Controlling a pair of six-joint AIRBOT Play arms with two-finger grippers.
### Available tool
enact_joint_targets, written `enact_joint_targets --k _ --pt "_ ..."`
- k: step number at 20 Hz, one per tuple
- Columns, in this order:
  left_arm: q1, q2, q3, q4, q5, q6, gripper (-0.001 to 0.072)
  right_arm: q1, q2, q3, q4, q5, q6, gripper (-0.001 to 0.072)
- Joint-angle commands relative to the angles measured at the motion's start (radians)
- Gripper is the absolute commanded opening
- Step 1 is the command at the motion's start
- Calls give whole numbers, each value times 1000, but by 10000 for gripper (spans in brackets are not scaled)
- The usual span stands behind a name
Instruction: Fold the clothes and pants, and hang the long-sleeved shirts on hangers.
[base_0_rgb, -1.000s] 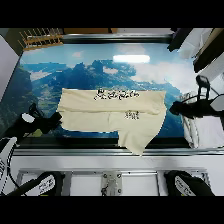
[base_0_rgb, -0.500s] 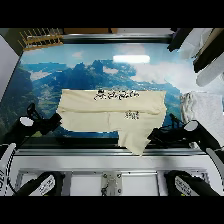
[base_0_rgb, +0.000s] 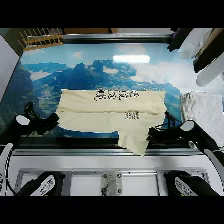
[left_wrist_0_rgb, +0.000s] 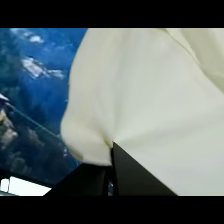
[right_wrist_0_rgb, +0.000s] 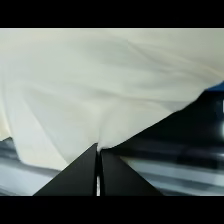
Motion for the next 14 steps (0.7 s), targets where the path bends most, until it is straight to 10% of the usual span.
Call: enact_joint_targets --k 1,8,14 --pt "66 110 19 158 -196 4 6 -43 143 37 -157 208 -10 11" --pt "31 364 -82 177 -376 36 5 -91 323 73 -274 325 32 10" --pt "-67 139 125 175 -307 32 6 -89 127 286 -264 220 31 10"
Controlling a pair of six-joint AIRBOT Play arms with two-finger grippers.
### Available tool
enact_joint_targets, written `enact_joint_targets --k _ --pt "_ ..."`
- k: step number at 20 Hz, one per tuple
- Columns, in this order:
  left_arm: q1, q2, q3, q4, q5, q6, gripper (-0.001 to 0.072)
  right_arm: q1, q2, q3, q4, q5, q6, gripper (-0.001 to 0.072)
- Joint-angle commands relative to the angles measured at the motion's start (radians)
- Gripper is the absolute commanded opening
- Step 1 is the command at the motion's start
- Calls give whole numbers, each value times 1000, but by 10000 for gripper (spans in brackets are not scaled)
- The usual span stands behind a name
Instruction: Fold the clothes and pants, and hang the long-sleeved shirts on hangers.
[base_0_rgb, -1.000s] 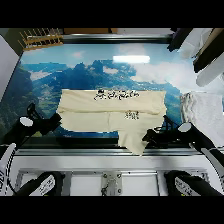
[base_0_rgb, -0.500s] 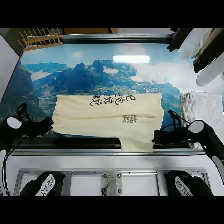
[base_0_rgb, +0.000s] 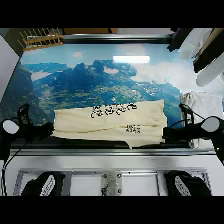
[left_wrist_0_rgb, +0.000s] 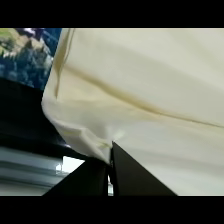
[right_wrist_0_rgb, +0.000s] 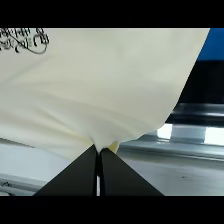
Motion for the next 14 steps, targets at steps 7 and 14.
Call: enact_joint_targets --k 7,14 --pt "-88 -477 360 -4 36 0 6 10 -356 279 62 -244 -24 10" --pt "-88 -645 468 -55 45 2 6 99 -488 306 67 -550 -23 14"
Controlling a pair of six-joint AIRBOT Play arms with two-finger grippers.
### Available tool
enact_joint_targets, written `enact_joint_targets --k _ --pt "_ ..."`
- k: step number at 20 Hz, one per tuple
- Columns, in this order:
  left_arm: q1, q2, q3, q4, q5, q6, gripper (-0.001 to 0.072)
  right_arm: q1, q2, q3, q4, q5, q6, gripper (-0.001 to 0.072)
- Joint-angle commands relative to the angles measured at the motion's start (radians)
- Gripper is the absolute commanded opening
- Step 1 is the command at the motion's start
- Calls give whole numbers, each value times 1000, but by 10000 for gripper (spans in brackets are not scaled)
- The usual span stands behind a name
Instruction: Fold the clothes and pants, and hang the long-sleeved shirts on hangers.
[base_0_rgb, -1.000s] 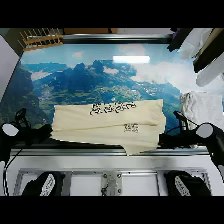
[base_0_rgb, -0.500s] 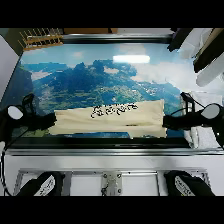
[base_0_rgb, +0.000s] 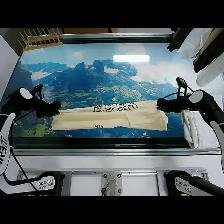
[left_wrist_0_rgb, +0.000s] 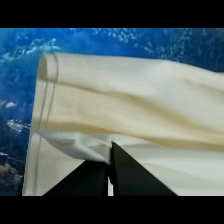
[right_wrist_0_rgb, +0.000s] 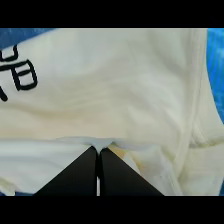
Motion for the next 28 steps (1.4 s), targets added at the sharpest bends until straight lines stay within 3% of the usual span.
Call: enact_joint_targets --k 1,3,4,5,6,8,10,14,15,16,20,24,28 --pt "-1 -67 32 -17 11 0 6 50 -55 10 20 -190 0 17" --pt "-1 -73 31 -30 40 0 7 74 -71 11 57 -266 0 35" --pt "-1 -70 32 -53 69 0 97 78 -77 12 74 -292 0 222" --pt "-1 -62 31 -76 96 0 354 79 -80 13 97 -320 0 572" --pt "0 -45 31 -93 132 0 496 77 -78 21 109 -330 0 694" --pt "2 9 31 -92 170 0 494 47 -57 51 108 -309 -3 694" --pt "1 74 30 -84 154 4 493 -28 -25 69 109 -212 -76 694" --pt "-21 155 29 -85 89 4 483 -271 -47 66 109 126 -250 694" --pt "-37 164 29 -85 84 4 285 -332 -73 66 109 185 -278 694" --pt "-63 168 29 -86 85 4 17 -382 -103 66 109 221 -282 694" --pt "-204 151 29 -95 80 3 6 -467 -243 66 116 270 -298 694" --pt "-357 108 29 -94 88 3 6 -423 -341 66 313 288 -381 694" --pt "-468 69 29 -95 134 -8 6 -309 -395 66 398 283 -381 693"
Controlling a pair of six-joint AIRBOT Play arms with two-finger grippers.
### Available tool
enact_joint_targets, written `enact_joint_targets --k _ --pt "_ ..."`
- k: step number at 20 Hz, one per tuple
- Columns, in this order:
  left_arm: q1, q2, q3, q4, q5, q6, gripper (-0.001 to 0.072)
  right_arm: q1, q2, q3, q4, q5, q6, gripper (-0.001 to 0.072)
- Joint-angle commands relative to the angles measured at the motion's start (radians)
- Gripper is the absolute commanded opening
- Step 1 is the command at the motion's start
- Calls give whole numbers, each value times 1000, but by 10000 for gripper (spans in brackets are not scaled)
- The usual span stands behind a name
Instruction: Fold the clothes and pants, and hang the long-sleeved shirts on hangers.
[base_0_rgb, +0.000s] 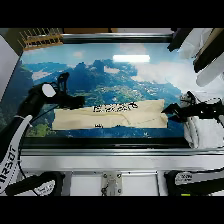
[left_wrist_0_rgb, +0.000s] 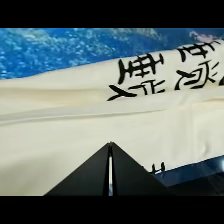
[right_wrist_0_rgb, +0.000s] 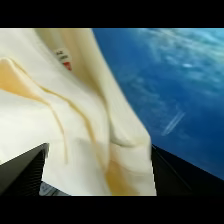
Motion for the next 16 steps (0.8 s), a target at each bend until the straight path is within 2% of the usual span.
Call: enact_joint_targets --k 1,2,4,5,7,8,9,12,16 --pt "-100 -32 0 -1 41 -22 6 90 -56 -1 98 0 -19 691" --pt "-119 -40 0 -1 51 -28 6 119 -66 -1 116 -13 -18 685" --pt "-149 -54 0 -1 56 -31 6 168 -77 -1 139 -38 -14 540" --pt "-161 -61 0 -1 55 -31 6 184 -77 0 141 -50 -16 441" --pt "-177 -68 0 0 58 -31 6 196 -75 0 140 -64 -16 162" --pt "-185 -70 0 0 62 -31 6 193 -68 0 138 -64 -15 46" --pt "-187 -70 0 -1 70 -31 6 185 -56 0 130 -63 -13 11" --pt "-187 -70 0 -2 113 -61 6 146 22 23 31 -28 72 12" --pt "-227 -116 35 -2 167 -61 5 127 117 179 -204 151 208 11"
